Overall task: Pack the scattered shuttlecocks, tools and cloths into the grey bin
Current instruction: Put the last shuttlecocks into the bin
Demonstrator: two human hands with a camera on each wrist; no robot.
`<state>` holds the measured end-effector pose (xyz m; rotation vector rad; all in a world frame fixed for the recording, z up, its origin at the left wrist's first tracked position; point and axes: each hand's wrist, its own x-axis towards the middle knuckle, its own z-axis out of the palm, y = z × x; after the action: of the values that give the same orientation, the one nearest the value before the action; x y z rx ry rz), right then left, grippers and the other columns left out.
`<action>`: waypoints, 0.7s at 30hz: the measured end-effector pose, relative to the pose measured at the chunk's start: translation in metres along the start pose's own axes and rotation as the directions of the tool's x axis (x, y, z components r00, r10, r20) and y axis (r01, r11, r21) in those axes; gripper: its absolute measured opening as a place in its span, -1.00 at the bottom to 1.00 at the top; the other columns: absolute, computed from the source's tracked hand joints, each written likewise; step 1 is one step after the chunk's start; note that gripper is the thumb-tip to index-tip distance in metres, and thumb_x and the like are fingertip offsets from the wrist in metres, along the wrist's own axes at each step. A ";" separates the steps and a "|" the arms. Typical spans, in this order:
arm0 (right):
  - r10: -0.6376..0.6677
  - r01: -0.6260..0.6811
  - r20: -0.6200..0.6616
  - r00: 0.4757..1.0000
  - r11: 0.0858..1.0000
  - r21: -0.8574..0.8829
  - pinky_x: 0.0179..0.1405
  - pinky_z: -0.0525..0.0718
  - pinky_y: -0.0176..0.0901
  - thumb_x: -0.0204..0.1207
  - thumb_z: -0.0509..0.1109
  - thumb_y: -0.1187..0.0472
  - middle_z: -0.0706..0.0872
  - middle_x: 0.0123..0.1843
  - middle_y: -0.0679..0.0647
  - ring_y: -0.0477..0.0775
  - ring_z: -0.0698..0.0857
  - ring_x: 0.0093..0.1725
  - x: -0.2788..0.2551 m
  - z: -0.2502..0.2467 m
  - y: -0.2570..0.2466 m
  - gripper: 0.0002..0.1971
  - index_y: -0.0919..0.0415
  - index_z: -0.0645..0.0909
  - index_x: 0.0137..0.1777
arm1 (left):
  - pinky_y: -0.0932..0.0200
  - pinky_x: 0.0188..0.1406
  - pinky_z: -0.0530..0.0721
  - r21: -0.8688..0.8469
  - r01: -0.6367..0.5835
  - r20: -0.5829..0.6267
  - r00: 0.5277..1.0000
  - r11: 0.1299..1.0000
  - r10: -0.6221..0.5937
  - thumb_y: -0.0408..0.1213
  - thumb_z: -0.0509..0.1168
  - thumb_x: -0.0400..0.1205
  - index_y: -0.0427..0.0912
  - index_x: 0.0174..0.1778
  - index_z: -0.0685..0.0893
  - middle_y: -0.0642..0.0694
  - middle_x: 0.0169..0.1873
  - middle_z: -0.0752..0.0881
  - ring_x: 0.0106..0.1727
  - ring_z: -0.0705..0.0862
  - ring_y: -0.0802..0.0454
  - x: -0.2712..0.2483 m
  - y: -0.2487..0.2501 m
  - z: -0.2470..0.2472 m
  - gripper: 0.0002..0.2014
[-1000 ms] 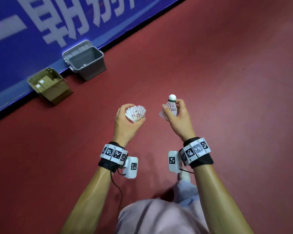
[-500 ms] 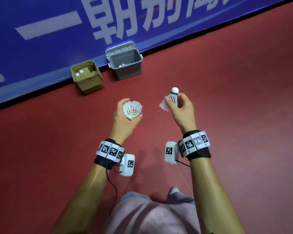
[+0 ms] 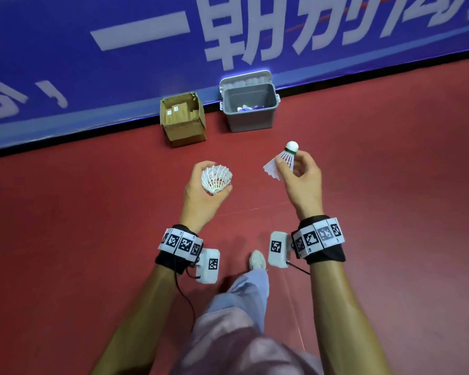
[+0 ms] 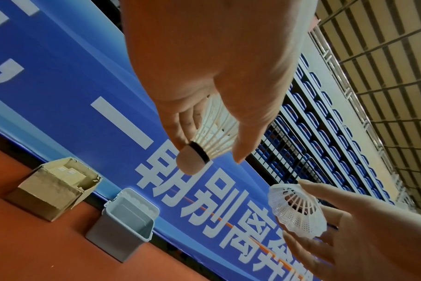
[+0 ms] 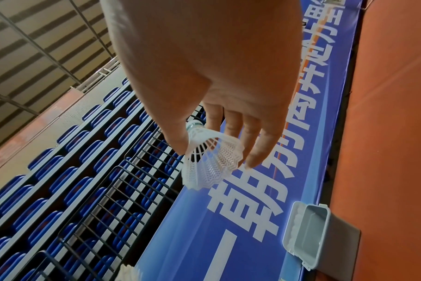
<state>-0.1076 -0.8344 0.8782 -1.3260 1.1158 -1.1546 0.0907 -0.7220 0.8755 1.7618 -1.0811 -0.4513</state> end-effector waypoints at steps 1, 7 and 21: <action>0.000 0.001 -0.010 1.000 1.000 0.008 0.06 0.66 -0.39 0.61 0.54 0.08 0.83 0.07 -0.06 -0.21 0.75 0.01 0.023 0.004 0.003 -0.72 0.14 0.69 0.25 | 0.12 0.10 0.71 -0.019 0.011 -0.008 1.000 1.000 -0.011 -0.28 0.66 0.45 0.00 0.31 0.58 0.06 0.06 0.77 0.02 0.75 0.12 0.021 -0.006 0.008 -0.44; -0.016 0.014 -0.036 0.999 0.999 -0.051 0.22 0.73 -0.19 0.60 0.56 0.10 0.84 0.12 -0.07 -0.14 0.80 0.11 0.172 0.024 -0.002 -0.67 0.16 0.68 0.30 | 0.27 0.16 0.66 -0.091 0.066 -0.021 0.997 0.994 -0.068 -0.25 0.69 0.41 0.01 0.37 0.57 0.08 0.14 0.74 0.09 0.73 0.15 0.168 -0.020 0.057 -0.36; -0.011 0.010 -0.020 1.000 0.997 -0.076 0.23 0.77 -0.04 0.59 0.57 0.11 0.86 0.08 -0.03 -0.01 0.82 0.11 0.454 0.031 0.025 -0.73 0.13 0.71 0.24 | 0.44 0.05 0.61 -0.049 0.045 0.044 0.998 0.998 -0.043 -0.28 0.69 0.42 -0.03 0.28 0.61 0.12 0.05 0.75 -0.01 0.70 0.30 0.436 -0.008 0.171 -0.44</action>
<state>-0.0256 -1.2824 0.8786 -1.3825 1.1790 -1.1458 0.2068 -1.1760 0.8642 1.7414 -1.0540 -0.5415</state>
